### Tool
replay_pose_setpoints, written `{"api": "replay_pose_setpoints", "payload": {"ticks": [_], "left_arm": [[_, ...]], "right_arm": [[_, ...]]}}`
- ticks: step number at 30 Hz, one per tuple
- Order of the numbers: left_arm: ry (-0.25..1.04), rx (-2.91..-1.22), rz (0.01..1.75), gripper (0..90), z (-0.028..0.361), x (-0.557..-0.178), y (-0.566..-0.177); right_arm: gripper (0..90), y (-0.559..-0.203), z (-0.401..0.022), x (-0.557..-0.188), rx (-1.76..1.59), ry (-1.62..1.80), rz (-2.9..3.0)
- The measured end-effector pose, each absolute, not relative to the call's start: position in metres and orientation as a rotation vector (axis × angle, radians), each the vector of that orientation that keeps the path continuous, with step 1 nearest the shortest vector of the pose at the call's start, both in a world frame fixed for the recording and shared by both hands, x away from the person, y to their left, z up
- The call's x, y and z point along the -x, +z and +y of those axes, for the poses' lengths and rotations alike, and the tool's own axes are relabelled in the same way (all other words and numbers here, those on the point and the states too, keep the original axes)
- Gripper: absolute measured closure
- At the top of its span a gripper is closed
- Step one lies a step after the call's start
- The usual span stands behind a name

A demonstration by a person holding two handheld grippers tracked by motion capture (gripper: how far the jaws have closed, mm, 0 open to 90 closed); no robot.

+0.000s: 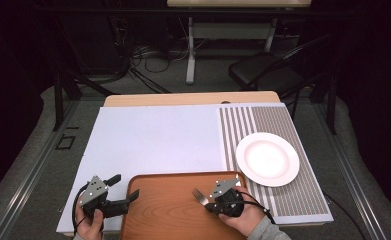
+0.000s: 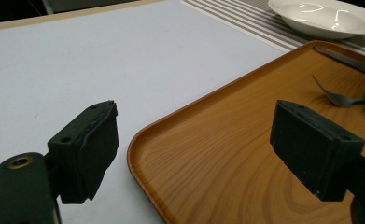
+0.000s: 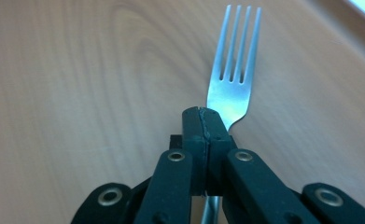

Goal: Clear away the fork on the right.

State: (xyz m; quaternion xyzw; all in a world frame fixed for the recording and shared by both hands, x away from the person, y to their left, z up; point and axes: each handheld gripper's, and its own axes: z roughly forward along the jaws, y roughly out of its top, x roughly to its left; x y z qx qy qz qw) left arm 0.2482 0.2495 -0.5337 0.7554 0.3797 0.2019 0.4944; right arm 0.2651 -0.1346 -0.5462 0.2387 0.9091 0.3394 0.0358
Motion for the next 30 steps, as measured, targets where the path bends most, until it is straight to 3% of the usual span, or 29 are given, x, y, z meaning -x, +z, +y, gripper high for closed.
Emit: {"api": "replay_pose_setpoints", "payload": {"ticks": [17,30], "left_arm": [[0.489,-1.829,0.922,15.7,0.250,-0.248,-0.534],[0.489,-1.831,0.920,15.7,0.250,-0.248,-0.534]], "right_arm": [[90.0,-0.543,-0.183,-0.290,-1.011,0.987,2.708],[90.0,-0.543,-0.191,-0.293,-1.070,0.981,2.699]]}}
